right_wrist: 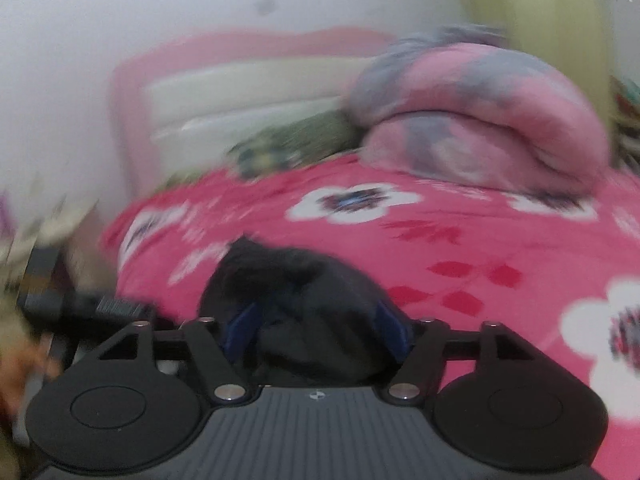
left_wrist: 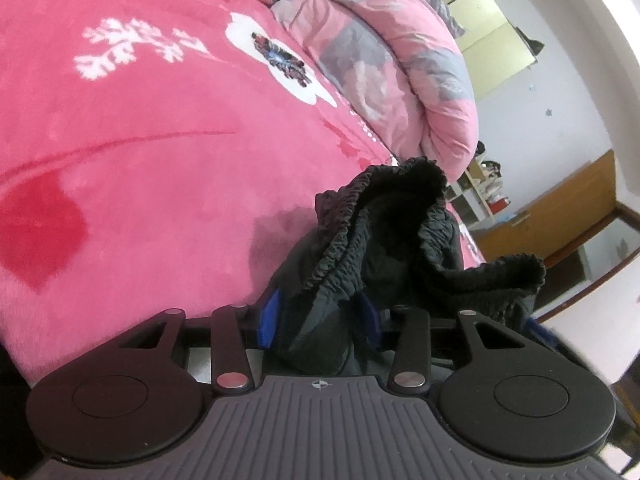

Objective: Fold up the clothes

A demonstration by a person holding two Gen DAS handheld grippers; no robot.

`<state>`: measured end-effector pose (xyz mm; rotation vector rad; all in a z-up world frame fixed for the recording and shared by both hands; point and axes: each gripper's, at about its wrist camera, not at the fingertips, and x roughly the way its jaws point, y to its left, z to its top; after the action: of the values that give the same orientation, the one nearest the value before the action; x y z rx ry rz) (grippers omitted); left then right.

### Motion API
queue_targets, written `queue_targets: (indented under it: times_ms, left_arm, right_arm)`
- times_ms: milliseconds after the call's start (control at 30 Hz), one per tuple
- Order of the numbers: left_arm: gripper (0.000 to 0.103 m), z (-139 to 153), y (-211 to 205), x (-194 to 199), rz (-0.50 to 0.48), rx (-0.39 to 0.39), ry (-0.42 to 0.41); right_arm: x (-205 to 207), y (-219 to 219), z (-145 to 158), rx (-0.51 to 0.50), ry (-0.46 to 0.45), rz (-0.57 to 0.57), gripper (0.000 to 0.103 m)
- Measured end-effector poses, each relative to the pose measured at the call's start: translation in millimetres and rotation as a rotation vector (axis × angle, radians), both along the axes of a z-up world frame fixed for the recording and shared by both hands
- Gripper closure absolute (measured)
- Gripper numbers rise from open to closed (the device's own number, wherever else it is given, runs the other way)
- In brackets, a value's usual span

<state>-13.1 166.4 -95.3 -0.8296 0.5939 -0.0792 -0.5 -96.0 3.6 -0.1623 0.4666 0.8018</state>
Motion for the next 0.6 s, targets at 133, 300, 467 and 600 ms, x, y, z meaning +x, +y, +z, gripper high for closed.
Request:
queue_targets:
  times_ms: [133, 300, 467, 600]
  left_arm:
    - [0.063, 2.1, -3.4, 0.1, -0.025, 0.051, -0.013]
    - [0.047, 2.9, -0.2, -3.2, -0.081, 0.037, -0.014]
    - [0.044, 5.2, -6.0, -5.3, -0.099, 0.074, -0.020]
    - [0.059, 10.0, -16.6, -4.8, -0.093, 0.178, -0.040]
  right_arm:
    - [-5.6, 12.4, -1.0, -0.130, -0.130, -0.008, 0.015]
    - [21.1, 24.9, -13.0, -0.151, -0.063, -0.005, 0.018]
    - [38.6, 24.1, -17.8, -0.063, 0.007, -0.128, 0.097]
    - [21.4, -3.3, 6.4, 0.146, -0.009, -0.208, 0.101]
